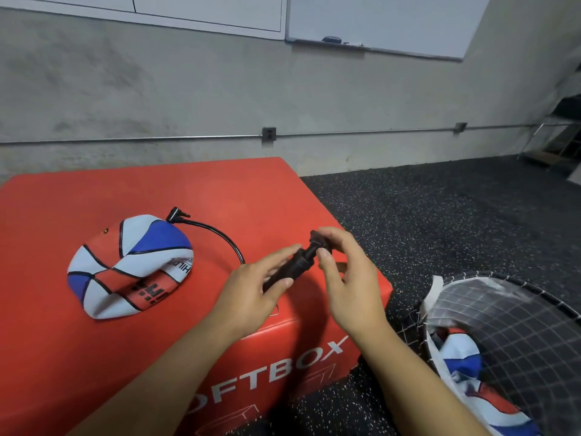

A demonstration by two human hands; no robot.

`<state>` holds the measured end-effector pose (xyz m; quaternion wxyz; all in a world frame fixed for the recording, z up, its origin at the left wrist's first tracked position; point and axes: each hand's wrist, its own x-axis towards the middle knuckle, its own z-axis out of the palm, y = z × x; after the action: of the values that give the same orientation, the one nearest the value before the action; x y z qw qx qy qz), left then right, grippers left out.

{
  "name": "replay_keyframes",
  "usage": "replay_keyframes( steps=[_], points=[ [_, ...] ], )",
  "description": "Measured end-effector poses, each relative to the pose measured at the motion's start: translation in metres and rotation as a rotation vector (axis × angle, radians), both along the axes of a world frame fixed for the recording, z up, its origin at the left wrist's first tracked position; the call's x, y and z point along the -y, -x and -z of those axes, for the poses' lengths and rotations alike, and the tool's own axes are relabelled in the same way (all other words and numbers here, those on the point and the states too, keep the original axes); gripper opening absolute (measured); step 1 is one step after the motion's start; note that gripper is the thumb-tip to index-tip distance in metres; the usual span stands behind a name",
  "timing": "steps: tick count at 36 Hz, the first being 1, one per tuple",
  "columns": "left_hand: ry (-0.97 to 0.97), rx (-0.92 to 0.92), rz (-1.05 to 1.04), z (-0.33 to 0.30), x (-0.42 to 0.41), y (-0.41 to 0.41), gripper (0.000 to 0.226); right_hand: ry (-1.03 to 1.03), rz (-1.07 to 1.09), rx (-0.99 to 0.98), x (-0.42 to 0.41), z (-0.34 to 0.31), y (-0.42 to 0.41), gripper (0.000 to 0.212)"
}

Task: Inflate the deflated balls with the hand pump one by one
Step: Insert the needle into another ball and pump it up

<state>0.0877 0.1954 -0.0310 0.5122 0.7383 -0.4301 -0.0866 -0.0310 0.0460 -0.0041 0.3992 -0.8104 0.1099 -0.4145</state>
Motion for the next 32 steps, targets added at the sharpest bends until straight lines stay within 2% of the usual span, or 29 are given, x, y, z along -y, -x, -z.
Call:
replay_keyframes(
  steps=[13, 20, 32],
  points=[
    [-0.08, 0.061, 0.038, -0.002, -0.001, 0.004, 0.065, -0.164, 0.166, 0.224, 0.048, -0.057, 0.018, 0.03],
    [-0.055, 0.035, 0.031, -0.001, -0.001, 0.002, 0.062, -0.069, 0.202, 0.187, 0.033, -0.052, 0.013, 0.035],
    [0.069, -0.077, -0.044, 0.002, -0.006, -0.005, 0.064, 0.023, 0.036, 0.114, -0.003, -0.019, -0.02, 0.035]
  ],
)
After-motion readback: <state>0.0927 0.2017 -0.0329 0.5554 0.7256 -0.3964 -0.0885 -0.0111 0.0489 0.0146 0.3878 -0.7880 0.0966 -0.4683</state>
